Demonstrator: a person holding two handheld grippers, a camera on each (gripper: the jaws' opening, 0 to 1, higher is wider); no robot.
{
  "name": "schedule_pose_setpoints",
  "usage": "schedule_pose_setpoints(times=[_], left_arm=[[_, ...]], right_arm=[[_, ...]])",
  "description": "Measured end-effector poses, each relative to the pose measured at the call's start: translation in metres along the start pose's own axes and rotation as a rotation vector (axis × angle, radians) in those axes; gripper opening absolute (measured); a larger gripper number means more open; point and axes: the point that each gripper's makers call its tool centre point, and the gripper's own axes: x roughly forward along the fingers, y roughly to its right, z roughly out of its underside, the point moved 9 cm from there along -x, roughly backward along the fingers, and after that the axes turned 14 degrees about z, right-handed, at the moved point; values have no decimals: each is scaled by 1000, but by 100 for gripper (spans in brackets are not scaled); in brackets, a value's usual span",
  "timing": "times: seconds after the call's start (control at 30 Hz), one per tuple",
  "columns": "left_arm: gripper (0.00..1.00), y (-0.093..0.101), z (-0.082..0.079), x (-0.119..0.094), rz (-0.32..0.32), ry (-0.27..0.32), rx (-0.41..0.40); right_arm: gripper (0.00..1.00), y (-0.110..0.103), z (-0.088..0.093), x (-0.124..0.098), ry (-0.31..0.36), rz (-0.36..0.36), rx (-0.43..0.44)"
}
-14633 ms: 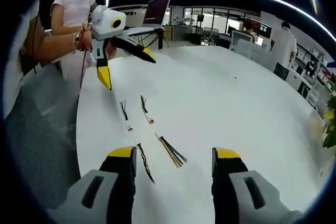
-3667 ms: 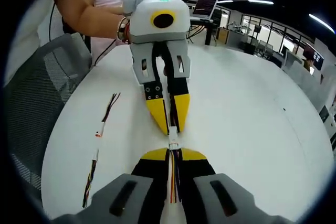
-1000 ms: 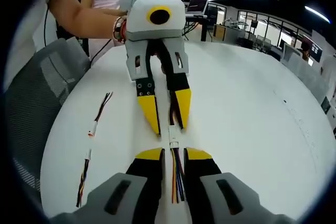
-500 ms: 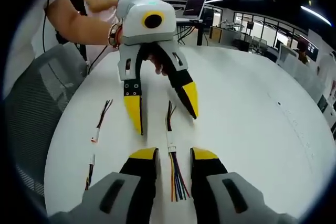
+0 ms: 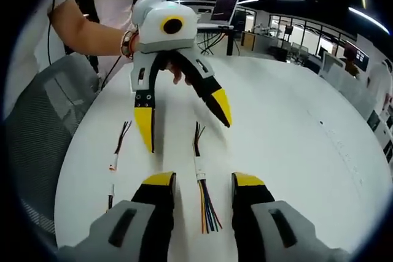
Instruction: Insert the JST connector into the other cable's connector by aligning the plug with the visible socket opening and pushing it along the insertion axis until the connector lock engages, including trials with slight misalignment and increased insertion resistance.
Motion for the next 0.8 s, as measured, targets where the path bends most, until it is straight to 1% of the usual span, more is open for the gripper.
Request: schedule_pose_setpoints(times=[0.17,0.43,0.6,0.8], left_arm=[[55,3,-1,-9,-21,24,-18],[54,12,-1,-15,-39,27,-30],[54,12,-4,-24,-58,47,-34],[54,21,-6,-32,-74,44,-27]], right_arm=[[36,1,-2,-4,6,13,4],[37,3,-3,-14,12,39,19],[37,3,-2,-22,10,56,21],[37,0,0,-32,8,76,24]])
